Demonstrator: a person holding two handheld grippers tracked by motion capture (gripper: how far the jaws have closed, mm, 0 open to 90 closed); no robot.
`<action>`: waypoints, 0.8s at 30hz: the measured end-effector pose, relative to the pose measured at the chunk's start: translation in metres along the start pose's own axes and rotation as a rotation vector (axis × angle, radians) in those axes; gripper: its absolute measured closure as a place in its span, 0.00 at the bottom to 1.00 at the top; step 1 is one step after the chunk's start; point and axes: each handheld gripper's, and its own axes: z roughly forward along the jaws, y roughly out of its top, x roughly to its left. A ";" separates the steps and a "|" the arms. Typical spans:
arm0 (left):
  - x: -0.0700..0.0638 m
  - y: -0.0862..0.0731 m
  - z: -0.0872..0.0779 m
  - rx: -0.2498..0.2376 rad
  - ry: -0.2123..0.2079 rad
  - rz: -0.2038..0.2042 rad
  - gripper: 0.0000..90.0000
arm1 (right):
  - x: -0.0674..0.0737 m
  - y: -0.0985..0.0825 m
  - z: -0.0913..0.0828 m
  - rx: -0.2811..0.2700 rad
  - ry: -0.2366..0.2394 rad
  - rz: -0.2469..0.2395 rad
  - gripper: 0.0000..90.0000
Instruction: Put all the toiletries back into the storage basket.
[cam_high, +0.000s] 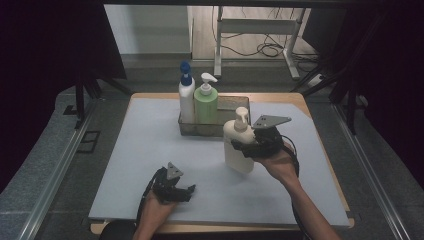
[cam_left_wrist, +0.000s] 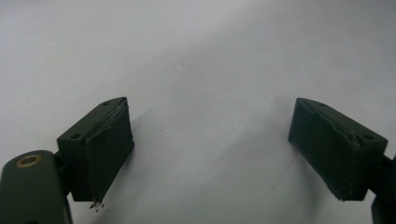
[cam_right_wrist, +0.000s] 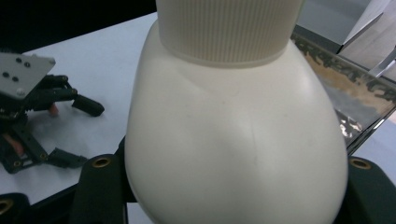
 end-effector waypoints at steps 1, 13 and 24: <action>0.000 0.000 0.000 0.000 0.000 0.000 0.14 | -0.001 0.002 0.000 -0.003 -0.003 0.002 0.42; 0.000 0.000 0.000 0.001 0.001 -0.001 0.14 | -0.011 0.027 0.002 -0.033 -0.051 0.009 0.42; 0.000 0.000 0.000 0.002 0.001 -0.001 0.14 | -0.021 0.045 0.008 -0.056 -0.105 0.023 0.42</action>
